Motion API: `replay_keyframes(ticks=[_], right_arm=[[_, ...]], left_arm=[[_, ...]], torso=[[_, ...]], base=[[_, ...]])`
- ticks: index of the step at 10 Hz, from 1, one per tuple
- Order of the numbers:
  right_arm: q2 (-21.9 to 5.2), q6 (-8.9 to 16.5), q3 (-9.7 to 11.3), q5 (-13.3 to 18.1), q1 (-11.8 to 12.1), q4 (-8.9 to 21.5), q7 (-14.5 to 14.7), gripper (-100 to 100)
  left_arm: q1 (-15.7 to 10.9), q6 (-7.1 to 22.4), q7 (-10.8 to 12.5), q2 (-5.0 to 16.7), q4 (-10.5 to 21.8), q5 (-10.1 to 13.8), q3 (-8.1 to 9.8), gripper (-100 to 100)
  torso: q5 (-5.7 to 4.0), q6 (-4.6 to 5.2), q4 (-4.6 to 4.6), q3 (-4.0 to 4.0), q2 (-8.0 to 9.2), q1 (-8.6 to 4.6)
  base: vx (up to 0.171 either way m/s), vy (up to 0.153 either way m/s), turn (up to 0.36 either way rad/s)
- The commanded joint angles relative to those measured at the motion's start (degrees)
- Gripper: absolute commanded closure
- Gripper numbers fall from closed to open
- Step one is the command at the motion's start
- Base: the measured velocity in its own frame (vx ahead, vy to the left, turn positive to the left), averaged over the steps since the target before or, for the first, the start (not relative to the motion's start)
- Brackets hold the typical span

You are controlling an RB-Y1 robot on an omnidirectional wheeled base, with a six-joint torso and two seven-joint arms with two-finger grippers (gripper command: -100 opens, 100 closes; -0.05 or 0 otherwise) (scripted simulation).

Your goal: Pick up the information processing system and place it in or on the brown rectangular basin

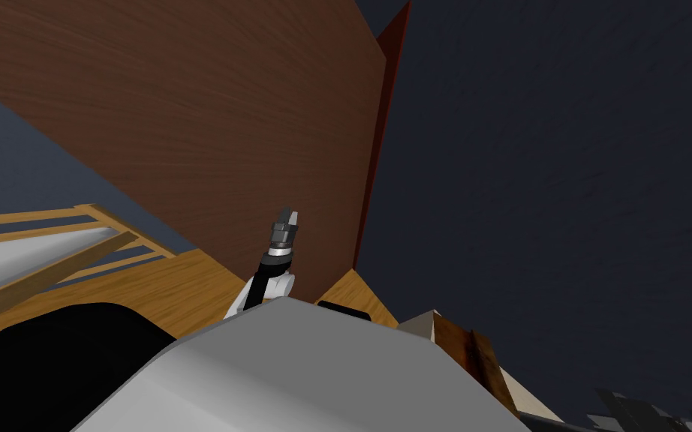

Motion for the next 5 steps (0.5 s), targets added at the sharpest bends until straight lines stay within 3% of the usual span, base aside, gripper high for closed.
replay_keyframes(ticks=[1,5], right_arm=[[-1.8,-1.17,0.05,-0.35,-0.58,-0.78,-0.5,100],[-5.71,-3.99,0.01,-1.52,-1.9,-1.77,-1.15,100]], left_arm=[[0.0,0.0,0.0,0.0,0.0,0.0,0.0,0],[0.0,0.0,0.0,0.0,0.0,0.0,0.0,0]], torso=[[0.0,0.0,0.0,0.0,0.0,0.0],[0.05,-0.02,0.03,0.03,0.04,0.04]], base=[[0.035,0.049,-0.031],[0.024,0.036,-0.024]])
